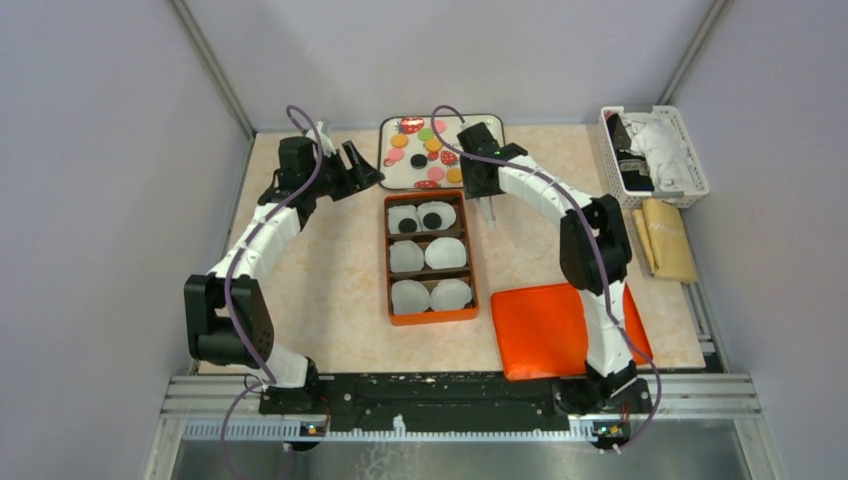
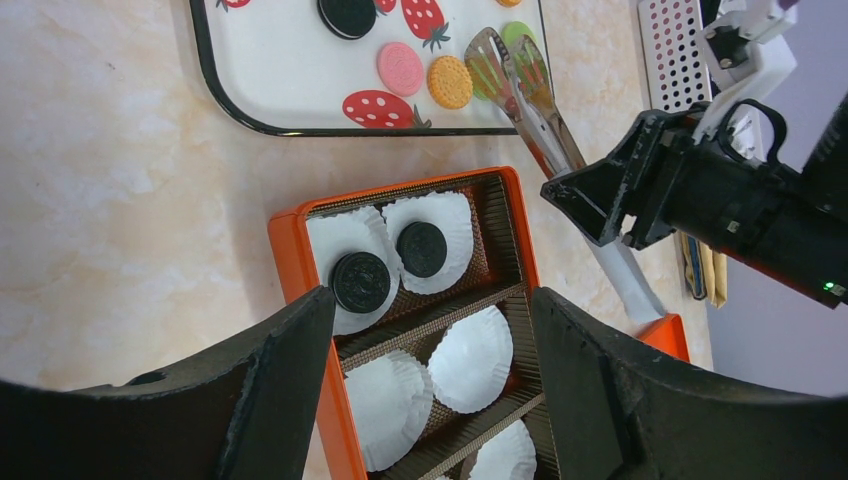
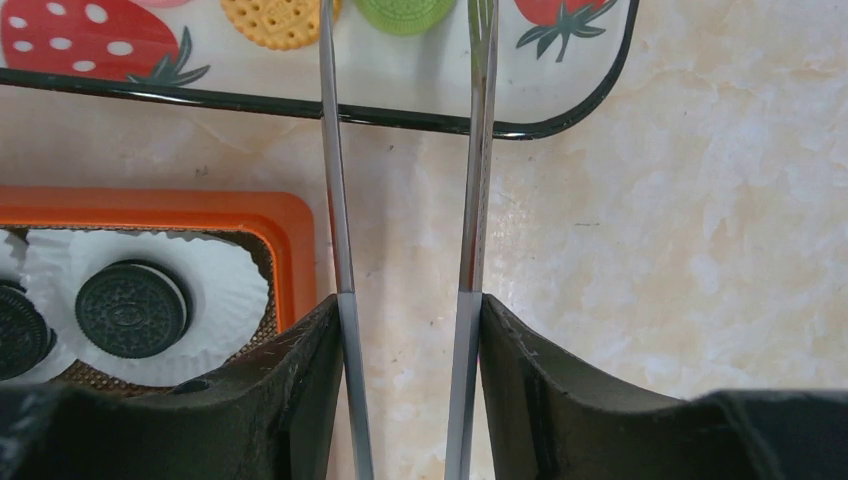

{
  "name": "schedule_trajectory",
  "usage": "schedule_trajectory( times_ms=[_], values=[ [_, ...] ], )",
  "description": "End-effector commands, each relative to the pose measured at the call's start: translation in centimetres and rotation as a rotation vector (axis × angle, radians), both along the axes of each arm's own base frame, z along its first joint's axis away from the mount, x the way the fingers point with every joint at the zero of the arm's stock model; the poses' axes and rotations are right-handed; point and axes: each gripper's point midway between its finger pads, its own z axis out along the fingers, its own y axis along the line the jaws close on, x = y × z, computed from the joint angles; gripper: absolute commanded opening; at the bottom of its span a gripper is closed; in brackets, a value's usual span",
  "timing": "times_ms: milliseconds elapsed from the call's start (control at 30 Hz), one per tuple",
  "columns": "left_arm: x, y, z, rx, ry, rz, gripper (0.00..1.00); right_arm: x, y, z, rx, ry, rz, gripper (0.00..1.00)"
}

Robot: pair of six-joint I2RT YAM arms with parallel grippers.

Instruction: Pack the cookies

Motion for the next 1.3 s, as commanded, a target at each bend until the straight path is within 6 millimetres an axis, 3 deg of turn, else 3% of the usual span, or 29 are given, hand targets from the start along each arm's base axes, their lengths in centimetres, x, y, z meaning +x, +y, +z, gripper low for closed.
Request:
schedule_trajectory(
  times_ms=[0, 300, 633, 900, 1100, 1267],
  values=[
    [0.0, 0.0, 1.5, -0.001, -0.056, -0.013, 0.79, 0.6, -0.8, 1.3, -0.025, -0.016, -0.038, 0.48],
    [-0.1, -0.1, 1.6, -0.009, -0.055, -0.017, 0.79, -1.5, -0.9, 2.0, 0.028, -0.009, -0.01, 0.48],
    [-0.1, -0.1, 1.5, -0.006, -0.057, -0.016, 0.79, 1.1, 0.4, 1.5, 0.015, 0.006, -0.012, 0.47],
    [0.0, -0.1, 1.2, -0.003, -0.053, -0.019, 0.79, 1.5, 0.7, 1.7, 0.031, 0.004, -0.013, 0.39],
    [0.0, -0.2, 1.3, -0.007, -0.053, -0.022, 0.78, 1.9, 0.4, 2.7, 0.018, -0.02, -0.017, 0.3],
    [0.0, -0.1, 1.7, -0.007, -0.061, -0.019, 0.78, 1.6, 0.5, 6.0, 0.075, -0.107, -0.006, 0.26]
  ],
)
